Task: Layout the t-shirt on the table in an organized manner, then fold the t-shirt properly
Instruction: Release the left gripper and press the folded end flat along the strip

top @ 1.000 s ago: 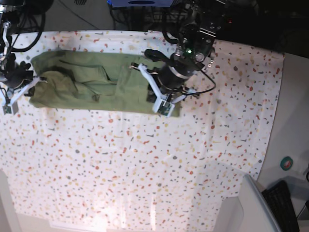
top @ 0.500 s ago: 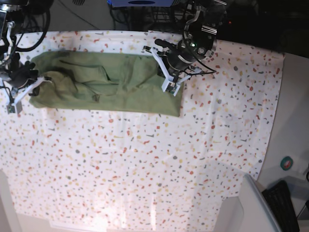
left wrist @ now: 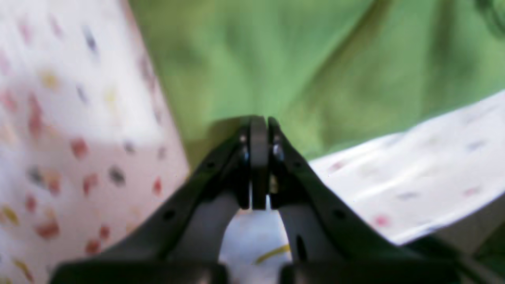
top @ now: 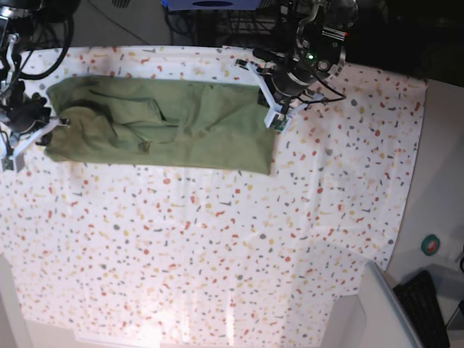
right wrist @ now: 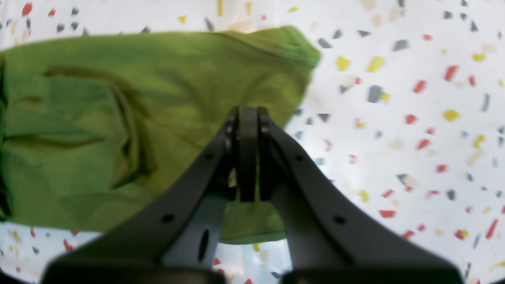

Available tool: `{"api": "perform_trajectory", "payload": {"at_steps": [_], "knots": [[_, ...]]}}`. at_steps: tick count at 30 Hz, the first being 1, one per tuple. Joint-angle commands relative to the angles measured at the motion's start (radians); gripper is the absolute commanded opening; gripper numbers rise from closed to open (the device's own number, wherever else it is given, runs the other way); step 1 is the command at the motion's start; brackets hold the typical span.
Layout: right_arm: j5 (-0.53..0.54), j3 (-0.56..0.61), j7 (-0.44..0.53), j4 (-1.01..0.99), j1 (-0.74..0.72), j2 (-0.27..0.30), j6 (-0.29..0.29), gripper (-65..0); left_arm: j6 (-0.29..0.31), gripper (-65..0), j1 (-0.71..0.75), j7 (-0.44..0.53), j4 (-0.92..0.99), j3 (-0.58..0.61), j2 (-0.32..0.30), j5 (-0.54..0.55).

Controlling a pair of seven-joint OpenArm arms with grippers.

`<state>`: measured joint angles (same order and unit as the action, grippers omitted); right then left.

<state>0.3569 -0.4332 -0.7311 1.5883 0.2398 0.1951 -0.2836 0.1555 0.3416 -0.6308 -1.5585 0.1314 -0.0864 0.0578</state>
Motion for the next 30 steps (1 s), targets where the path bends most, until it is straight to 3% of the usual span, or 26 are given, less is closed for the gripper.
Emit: {"api": "perform_trajectory", "payload": {"at_steps": [1,3,4,6,8,10,12,13,19,25,30], "knots": [[0.015,-0.023,0.023,0.016,-0.021,-0.004,-0.001,-65.0,-0.004,-65.0,-0.005,0.015,-0.012,-0.014,0.004,0.006],[0.055,-0.069,0.006,0.016,-0.035,-0.027,-0.003,-65.0,-0.004,-65.0,-0.005,0.016,-0.024,-0.032,0.004,0.006],[0.103,-0.095,-0.028,0.016,-0.044,-0.030,-0.015,-61.5,-0.004,-65.0,0.000,0.016,-0.043,-0.043,0.004,0.007],[0.205,-0.148,-0.098,0.013,-0.058,-0.030,-0.095,-43.2,-0.001,-65.0,0.007,0.016,-0.090,-0.074,0.004,0.007],[0.285,-0.209,-0.169,-0.027,-0.079,-0.029,-0.220,-26.3,0.000,-65.0,0.020,0.016,-0.132,-0.121,0.004,0.007],[0.305,-0.266,-0.226,-0.096,-0.110,-0.027,-0.328,-17.9,0.002,-65.0,0.020,0.016,-0.155,-0.163,0.006,0.007],[0.305,-0.318,-0.270,-0.176,-0.136,-0.010,-0.405,-19.1,0.002,-65.0,0.017,0.016,-0.156,-0.200,0.004,0.007],[0.305,-0.330,-0.282,-0.217,-0.145,-0.001,-0.415,-20.6,0.002,-65.0,0.012,0.016,-0.153,-0.223,0.003,0.007],[0.310,-0.329,-0.256,-0.431,-0.159,0.063,-0.415,-22.4,0.006,-65.0,-0.059,0.016,-0.049,-0.339,-0.002,0.007],[0.310,-0.330,-0.272,-0.484,-0.173,0.063,-0.415,-22.4,0.191,-65.0,-0.155,0.018,0.112,-0.404,0.006,0.007],[0.310,-0.329,-0.281,-0.607,-0.202,0.071,-0.415,-22.4,0.206,-65.0,-0.207,0.018,0.180,-0.401,0.026,0.006]]}}
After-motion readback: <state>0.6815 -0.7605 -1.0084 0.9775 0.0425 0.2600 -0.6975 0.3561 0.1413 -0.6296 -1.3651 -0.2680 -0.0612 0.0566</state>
